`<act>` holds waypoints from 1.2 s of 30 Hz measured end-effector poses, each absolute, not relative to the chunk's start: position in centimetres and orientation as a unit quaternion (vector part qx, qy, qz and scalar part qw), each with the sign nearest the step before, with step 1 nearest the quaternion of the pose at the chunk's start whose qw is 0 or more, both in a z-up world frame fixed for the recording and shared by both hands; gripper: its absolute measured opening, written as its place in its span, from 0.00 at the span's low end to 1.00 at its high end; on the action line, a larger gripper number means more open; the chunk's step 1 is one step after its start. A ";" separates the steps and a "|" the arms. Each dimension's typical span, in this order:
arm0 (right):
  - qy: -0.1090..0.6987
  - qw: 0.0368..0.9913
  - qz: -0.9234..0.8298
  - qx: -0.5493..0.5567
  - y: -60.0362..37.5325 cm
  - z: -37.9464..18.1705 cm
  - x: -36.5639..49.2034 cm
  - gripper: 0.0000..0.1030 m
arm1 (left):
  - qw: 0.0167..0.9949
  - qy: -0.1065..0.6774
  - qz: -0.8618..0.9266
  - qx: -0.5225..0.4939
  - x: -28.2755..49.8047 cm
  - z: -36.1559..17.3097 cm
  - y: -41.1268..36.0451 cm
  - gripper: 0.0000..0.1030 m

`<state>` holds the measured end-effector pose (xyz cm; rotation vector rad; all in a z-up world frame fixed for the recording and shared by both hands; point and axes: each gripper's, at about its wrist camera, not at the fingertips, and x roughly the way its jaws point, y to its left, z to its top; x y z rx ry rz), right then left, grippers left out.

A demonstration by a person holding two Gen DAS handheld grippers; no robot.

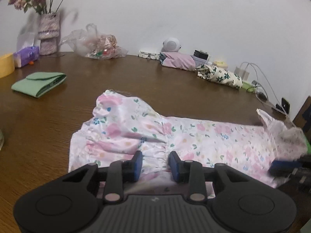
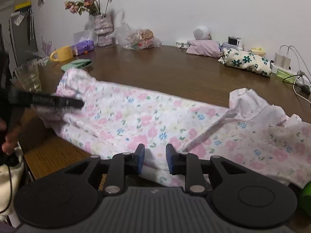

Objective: Fold clothes

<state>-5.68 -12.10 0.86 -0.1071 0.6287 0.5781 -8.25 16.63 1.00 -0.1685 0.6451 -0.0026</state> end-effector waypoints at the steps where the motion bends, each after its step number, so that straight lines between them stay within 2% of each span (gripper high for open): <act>1: 0.298 0.914 0.274 -0.037 -12.7 1.5 -5.4 0.32 | 0.945 0.315 0.001 -0.086 -8.4 1.2 16.9 0.29; 2: 0.290 0.920 0.264 -0.020 -13.4 2.2 -5.0 0.41 | 0.946 0.309 0.007 -0.098 -8.4 1.7 17.2 0.28; 3: 0.284 0.925 0.251 -0.008 -14.0 2.7 -4.6 0.45 | 0.947 0.302 0.013 -0.111 -8.4 2.2 17.5 0.28; 5: 0.279 0.935 0.219 -0.008 -15.2 3.5 -3.4 0.47 | 0.952 0.284 0.001 -0.113 -8.3 3.4 16.7 0.28; 7: 0.278 0.944 0.178 -0.010 -16.6 4.2 -2.0 0.47 | 0.958 0.265 -0.015 -0.111 -8.1 4.6 15.8 0.35; 8: 0.281 0.946 0.158 -0.005 -17.5 4.6 -1.2 0.52 | 0.960 0.255 -0.023 -0.110 -8.0 5.2 15.3 0.41; 9: 0.288 0.947 0.142 -0.001 -18.1 4.9 -0.3 0.56 | 0.961 0.255 -0.037 -0.101 -7.5 5.3 14.3 0.42; 11: 0.304 0.945 0.122 -0.008 -18.4 5.2 2.1 0.71 | 0.957 0.272 -0.058 -0.082 -6.2 4.5 12.2 0.42; 16: 0.355 0.928 0.108 -0.021 -15.9 3.7 8.3 0.74 | 0.947 0.308 -0.057 -0.069 -4.4 2.2 10.1 0.38; 18: 0.368 0.924 0.096 -0.030 -15.0 2.5 9.6 0.69 | 0.948 0.306 -0.057 -0.059 -4.6 1.8 9.9 0.37; 19: 0.375 0.922 0.087 -0.036 -14.6 1.9 10.1 0.56 | 0.949 0.306 -0.057 -0.054 -4.7 1.5 9.7 0.37; 20: 0.383 0.919 0.082 -0.038 -14.5 1.4 10.5 0.35 | 0.949 0.305 -0.057 -0.049 -4.8 1.3 9.6 0.38; 23: 0.387 0.919 0.081 -0.001 -16.0 1.0 10.0 0.11 | 0.951 0.301 -0.058 -0.038 -5.1 0.8 9.4 0.37; 24: 0.376 0.923 0.078 0.018 -16.7 1.4 9.1 0.07 | 0.951 0.300 -0.058 -0.040 -5.0 0.7 9.4 0.37; 30: 0.295 0.948 0.077 0.095 -19.9 3.1 0.9 0.04 | 0.951 0.300 -0.059 -0.033 -4.7 0.4 9.0 0.37; 34: 0.310 0.942 0.081 0.096 -20.5 1.4 -2.5 0.13 | 0.950 0.306 -0.055 -0.029 -4.6 0.6 8.8 0.37; 36: 0.307 0.941 0.087 0.109 -21.4 1.1 -3.6 0.21 | 0.946 0.318 -0.054 -0.035 -4.7 1.1 8.8 0.37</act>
